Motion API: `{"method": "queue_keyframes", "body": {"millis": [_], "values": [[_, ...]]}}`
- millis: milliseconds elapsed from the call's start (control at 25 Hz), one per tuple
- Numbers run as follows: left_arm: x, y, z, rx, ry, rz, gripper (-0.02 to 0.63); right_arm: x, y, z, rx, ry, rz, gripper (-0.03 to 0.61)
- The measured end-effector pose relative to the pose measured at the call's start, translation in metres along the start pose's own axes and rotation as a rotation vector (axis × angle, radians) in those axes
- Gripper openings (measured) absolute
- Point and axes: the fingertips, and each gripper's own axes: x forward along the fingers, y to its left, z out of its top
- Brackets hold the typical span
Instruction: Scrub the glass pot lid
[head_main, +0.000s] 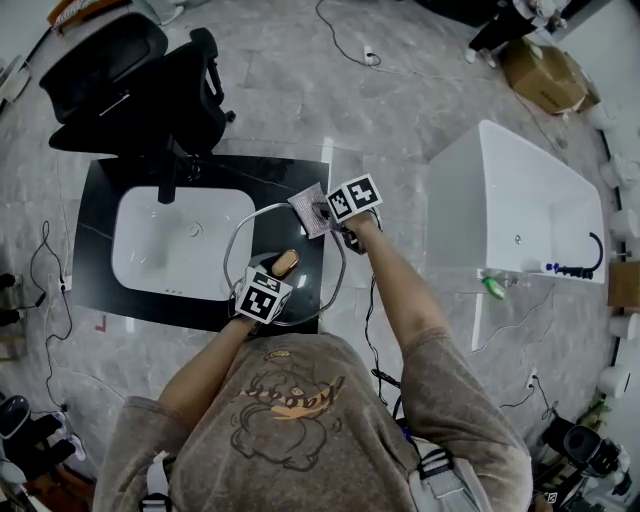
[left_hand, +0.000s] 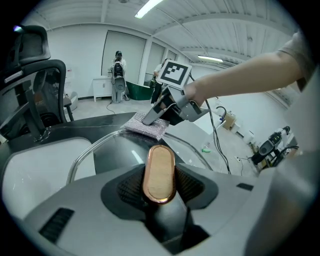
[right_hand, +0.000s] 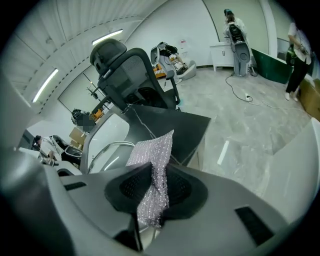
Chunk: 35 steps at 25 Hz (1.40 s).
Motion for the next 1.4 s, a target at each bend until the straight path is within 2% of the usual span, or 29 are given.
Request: {"method": "queue_keyframes", "body": {"millis": [240, 480, 760, 1120, 1240, 1400], "values": [[0.003, 0.003, -0.002, -0.002, 0.001, 0.001, 0.192, 0.030, 0.034, 0.025, -0.059, 0.003, 0.017, 0.091], [0.001, 0.002, 0.000, 0.000, -0.010, 0.007, 0.192, 0.051, 0.077, 0.037, -0.212, 0.049, 0.025, 0.089], [0.002, 0.000, 0.001, -0.005, -0.027, 0.014, 0.192, 0.077, 0.143, 0.030, -0.361, 0.080, 0.127, 0.089], [0.002, 0.003, -0.005, -0.017, -0.037, 0.025, 0.192, 0.105, 0.212, 0.008, -0.579, 0.190, 0.231, 0.089], [0.003, 0.004, -0.004, -0.013, -0.051, 0.024, 0.192, 0.111, 0.224, 0.002, -0.631, 0.212, 0.244, 0.089], [0.003, 0.005, -0.003, -0.019, -0.050, 0.023, 0.192, 0.113, 0.225, 0.002, -0.637, 0.225, 0.252, 0.090]]}}
